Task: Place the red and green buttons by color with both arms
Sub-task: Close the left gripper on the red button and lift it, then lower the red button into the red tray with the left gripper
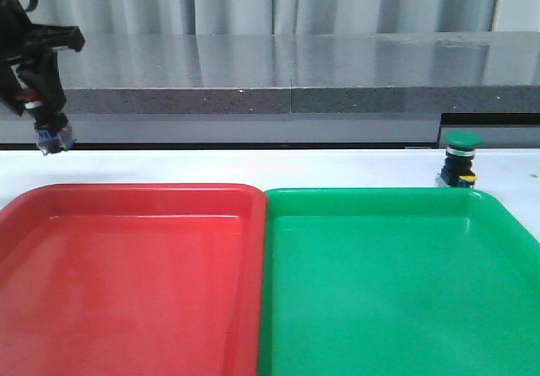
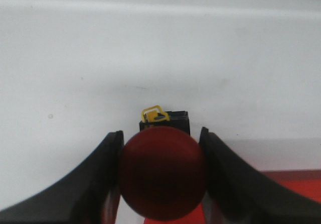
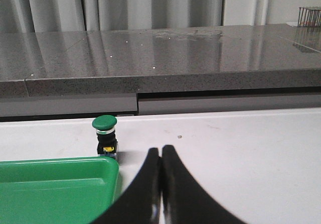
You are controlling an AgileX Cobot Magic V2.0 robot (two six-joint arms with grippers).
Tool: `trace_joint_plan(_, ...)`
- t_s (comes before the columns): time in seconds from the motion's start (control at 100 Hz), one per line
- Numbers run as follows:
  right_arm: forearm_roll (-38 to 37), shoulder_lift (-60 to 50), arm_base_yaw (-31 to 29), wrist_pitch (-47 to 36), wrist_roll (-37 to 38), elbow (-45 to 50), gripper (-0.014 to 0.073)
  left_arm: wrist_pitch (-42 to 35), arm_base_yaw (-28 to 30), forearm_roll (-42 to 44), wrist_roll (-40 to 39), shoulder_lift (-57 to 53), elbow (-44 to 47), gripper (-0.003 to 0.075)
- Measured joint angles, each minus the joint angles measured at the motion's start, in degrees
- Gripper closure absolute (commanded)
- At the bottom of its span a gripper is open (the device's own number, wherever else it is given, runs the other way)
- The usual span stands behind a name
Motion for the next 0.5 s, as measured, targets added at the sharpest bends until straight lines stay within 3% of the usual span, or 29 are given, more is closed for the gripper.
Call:
trace_joint_plan(0.3, 0.0, 0.0, 0.0, 0.0, 0.0, 0.0, 0.0651, 0.8, -7.5, 5.7, -9.6, -5.4, 0.8, 0.0732)
trace_joint_plan(0.5, 0.0, 0.0, 0.0, 0.0, 0.0, 0.0, 0.0651, 0.6, -15.2, 14.3, -18.9, -8.7, 6.9, 0.0732)
